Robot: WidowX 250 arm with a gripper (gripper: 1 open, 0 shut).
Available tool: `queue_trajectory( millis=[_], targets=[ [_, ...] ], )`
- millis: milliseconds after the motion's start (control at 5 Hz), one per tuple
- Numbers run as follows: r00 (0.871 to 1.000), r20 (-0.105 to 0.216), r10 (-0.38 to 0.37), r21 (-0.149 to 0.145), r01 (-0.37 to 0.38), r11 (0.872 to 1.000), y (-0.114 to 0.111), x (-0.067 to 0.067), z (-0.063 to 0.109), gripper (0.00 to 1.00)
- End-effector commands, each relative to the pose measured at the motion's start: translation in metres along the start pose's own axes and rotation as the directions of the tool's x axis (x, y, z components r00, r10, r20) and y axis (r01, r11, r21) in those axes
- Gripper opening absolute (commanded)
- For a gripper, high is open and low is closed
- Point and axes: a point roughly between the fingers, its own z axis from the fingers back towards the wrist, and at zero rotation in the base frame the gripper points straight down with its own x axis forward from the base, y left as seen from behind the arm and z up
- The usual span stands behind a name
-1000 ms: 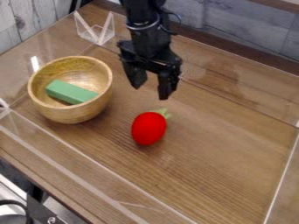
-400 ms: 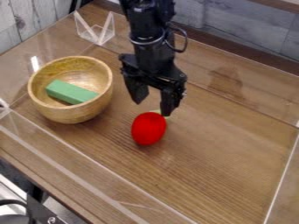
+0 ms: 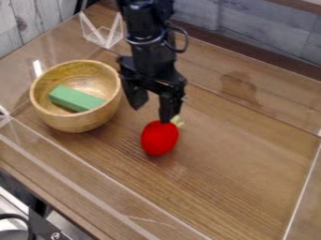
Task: Move the red fruit to the right
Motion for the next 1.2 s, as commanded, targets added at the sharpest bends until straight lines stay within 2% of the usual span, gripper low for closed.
queue_trajectory(
  millis=[0,400,600,800,1000],
  targets=[
    [0.997,0.056,0.053,0.016,-0.054,0.998,0.009,0.001,0.016,1.00],
    [0.990,0.050,0.131,0.008,-0.132,0.991,0.019,-0.004,-0.011,1.00],
    [0.982,0.052,0.182,0.004,-0.182,0.983,0.014,-0.008,-0.024,1.00],
    [0.978,0.053,0.202,0.003,-0.202,0.979,0.005,-0.010,-0.034,1.00],
    [0.977,0.052,0.208,0.006,-0.209,0.978,0.015,-0.004,-0.028,1.00]
  ],
)
